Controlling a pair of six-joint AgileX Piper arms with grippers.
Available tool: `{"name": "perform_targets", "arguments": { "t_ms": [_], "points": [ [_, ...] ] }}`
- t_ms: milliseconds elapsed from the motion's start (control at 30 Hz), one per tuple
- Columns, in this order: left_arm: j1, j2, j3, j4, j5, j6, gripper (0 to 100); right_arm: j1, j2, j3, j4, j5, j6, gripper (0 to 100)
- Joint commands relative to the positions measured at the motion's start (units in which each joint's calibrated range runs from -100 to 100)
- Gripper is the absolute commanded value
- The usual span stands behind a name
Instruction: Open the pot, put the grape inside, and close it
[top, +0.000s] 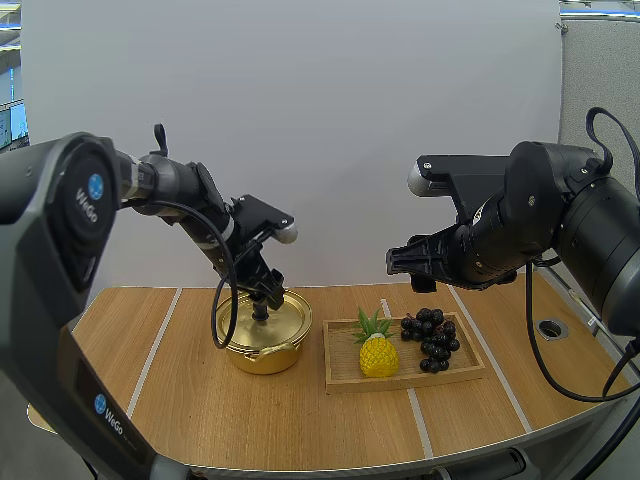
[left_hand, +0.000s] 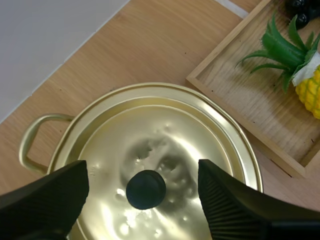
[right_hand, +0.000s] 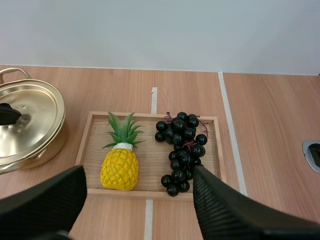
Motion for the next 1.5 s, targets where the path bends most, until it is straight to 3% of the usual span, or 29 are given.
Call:
{"name": "perform_targets", "arguments": {
  "t_ms": [0, 700, 733, 767, 900, 1167, 1467],
  "points": [
    [-0.21, 2.37, -0.57, 0.1, -1.55, 0.31, 100, -0.21, -0.23, -0.28, -0.01, -0.7, -0.42, 100],
    [-0.21, 4.22, -0.57, 1.0, -1.63, -1.7, 100, -0.21, -0.23, -0.28, -0.01, -0.7, -0.42, 100],
    [-0.21, 4.22, -0.57, 1.09, -1.2, -1.84, 87, -0.21, -0.23, -0.28, -0.01, -0.7, -0.42, 100],
    [-0.21, 4.22, -0.57, 1.22, -0.9, -2.0, 60, -0.21, -0.23, -0.28, -0.01, -0.7, -0.42, 100],
    [-0.21, 4.22, -0.57, 1.86, -0.7, -2.77, 0, -0.21, -0.23, -0.28, -0.01, -0.7, -0.42, 100],
    [-0.21, 2.41, -1.91, 1.97, 4.55, -3.62, 0, -0.21, -0.23, -0.28, -0.01, -0.7, -0.42, 100],
    [-0.21, -12.77, -15.08, 4.28, 11.85, -7.03, 0, -0.21, -0.23, -0.28, -0.01, -0.7, -0.42, 100]
  ]
}}
